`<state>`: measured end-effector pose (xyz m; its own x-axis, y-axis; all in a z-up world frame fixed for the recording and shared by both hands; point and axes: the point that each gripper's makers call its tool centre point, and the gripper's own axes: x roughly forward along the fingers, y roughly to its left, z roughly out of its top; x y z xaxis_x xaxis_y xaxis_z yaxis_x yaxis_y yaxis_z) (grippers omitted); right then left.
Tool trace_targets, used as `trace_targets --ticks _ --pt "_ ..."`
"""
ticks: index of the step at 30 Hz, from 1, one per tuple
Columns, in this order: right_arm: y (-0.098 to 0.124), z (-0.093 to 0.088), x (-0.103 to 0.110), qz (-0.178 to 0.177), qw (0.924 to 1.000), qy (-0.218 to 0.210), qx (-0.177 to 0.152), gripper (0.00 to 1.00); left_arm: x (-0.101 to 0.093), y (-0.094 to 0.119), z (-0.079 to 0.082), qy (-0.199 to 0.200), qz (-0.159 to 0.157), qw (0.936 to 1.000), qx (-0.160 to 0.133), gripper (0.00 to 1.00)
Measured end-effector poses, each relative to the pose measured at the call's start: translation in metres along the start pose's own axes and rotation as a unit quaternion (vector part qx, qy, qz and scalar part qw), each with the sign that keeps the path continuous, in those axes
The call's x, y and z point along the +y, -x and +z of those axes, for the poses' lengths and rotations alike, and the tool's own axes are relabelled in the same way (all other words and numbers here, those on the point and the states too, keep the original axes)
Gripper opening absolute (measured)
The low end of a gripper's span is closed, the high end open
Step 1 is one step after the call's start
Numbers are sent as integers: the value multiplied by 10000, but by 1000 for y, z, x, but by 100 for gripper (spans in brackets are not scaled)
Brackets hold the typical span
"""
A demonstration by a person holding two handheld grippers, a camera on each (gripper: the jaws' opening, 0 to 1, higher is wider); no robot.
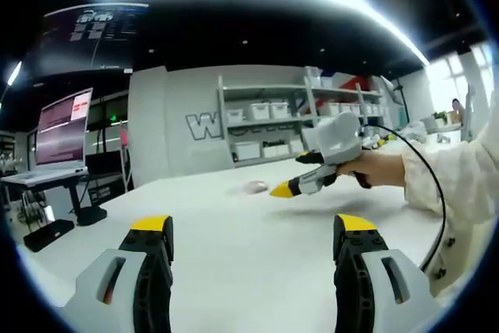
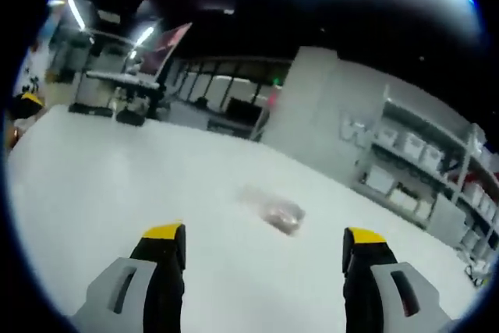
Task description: Open the resealable bag by pulling the two sides of the seal apart until the entire bag opening is separated and visibly accessible.
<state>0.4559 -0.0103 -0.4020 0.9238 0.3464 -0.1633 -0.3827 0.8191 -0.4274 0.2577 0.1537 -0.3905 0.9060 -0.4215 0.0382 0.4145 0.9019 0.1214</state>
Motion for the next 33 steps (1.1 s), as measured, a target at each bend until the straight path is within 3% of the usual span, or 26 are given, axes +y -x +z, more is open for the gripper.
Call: trace_targets --ticks 12,26,33 --pt "-14 -3 3 97 9971 739 176 83 3 1 0 13 27 10000 12 83" --pt "-28 2 0 -24 9949 999 116 81 8 -2 -3 86 54 9999 63 83" --pt "-31 6 0 -75 9979 635 -10 79 5 -4 -7 102 7 9999 115 83"
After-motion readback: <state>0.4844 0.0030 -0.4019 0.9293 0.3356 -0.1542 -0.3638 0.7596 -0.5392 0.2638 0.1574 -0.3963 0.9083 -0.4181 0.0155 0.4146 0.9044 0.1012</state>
